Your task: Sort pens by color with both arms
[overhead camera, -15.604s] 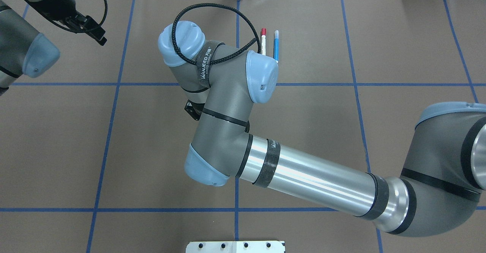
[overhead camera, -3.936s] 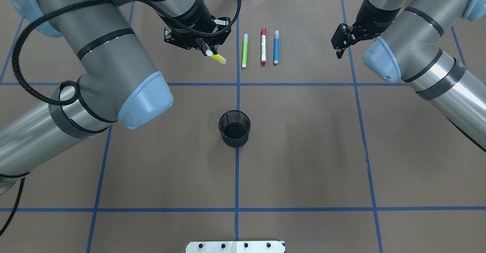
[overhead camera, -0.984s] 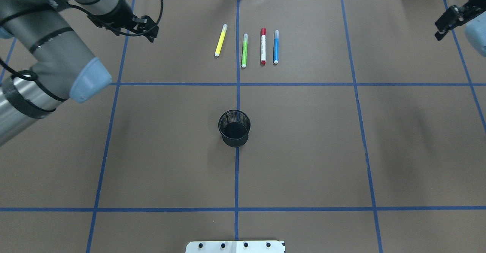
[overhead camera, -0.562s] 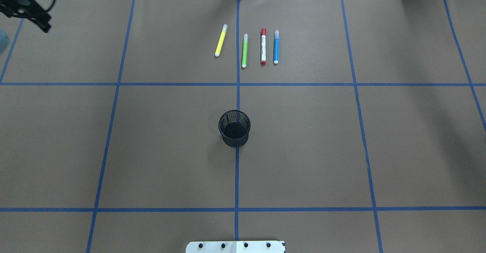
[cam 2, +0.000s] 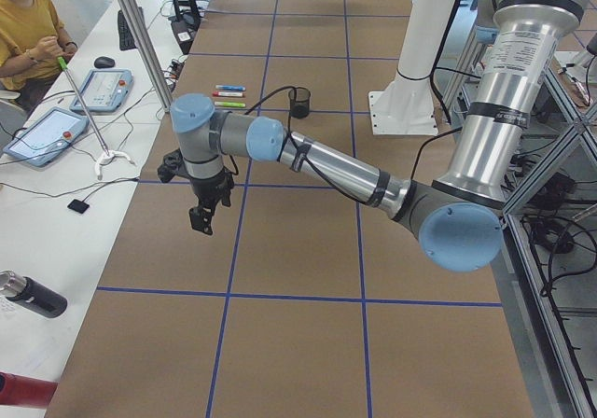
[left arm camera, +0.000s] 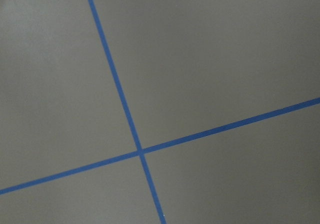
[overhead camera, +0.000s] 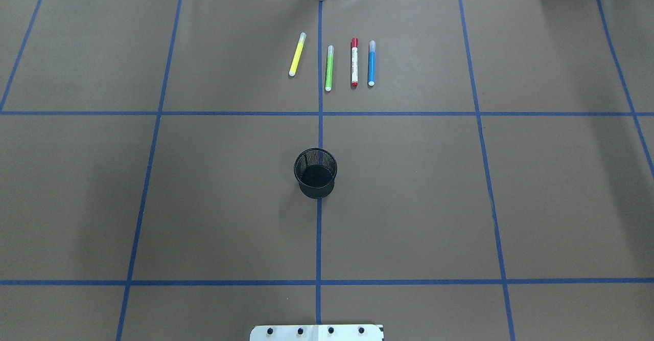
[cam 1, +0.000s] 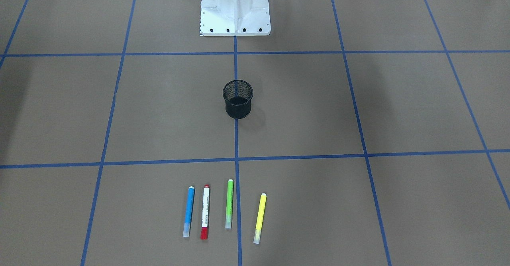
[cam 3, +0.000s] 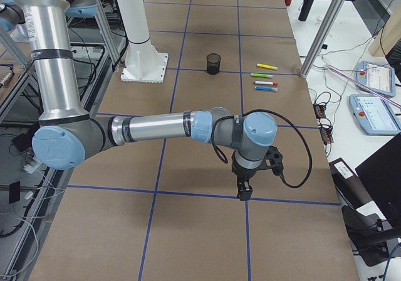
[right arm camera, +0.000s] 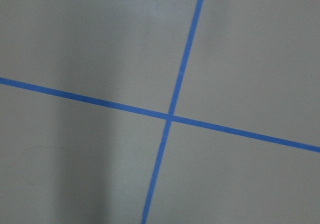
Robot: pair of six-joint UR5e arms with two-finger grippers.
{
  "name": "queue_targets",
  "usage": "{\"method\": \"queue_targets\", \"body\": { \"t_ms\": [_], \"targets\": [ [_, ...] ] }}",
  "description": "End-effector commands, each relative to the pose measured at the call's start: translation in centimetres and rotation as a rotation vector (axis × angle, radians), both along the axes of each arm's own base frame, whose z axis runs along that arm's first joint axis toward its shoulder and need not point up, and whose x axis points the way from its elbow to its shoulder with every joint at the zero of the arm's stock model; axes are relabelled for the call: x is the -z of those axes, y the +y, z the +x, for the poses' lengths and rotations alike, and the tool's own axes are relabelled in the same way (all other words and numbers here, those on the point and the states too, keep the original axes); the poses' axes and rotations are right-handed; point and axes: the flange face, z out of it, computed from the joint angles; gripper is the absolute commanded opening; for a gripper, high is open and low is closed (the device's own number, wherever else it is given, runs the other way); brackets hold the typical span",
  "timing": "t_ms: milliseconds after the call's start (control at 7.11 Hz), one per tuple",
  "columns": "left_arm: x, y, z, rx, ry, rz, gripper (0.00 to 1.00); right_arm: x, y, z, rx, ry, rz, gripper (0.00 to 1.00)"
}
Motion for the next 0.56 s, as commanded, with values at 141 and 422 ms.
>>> {"method": "queue_targets", "body": {
  "t_ms": [141, 422],
  "targets": [
    [-6.4, 4.3, -2.0, 0.025, 0.036, -0.039, 1.00, -0.9, 0.8, 0.1, -0.084, -0.004, -0.066, 0.99],
    [-5.0, 3.5, -2.2, 0.119, 0.047, -0.090, 1.00, 0.1, 0.0, 0.2, -0.152, 0.012, -0.051, 0.99]
  ]
}}
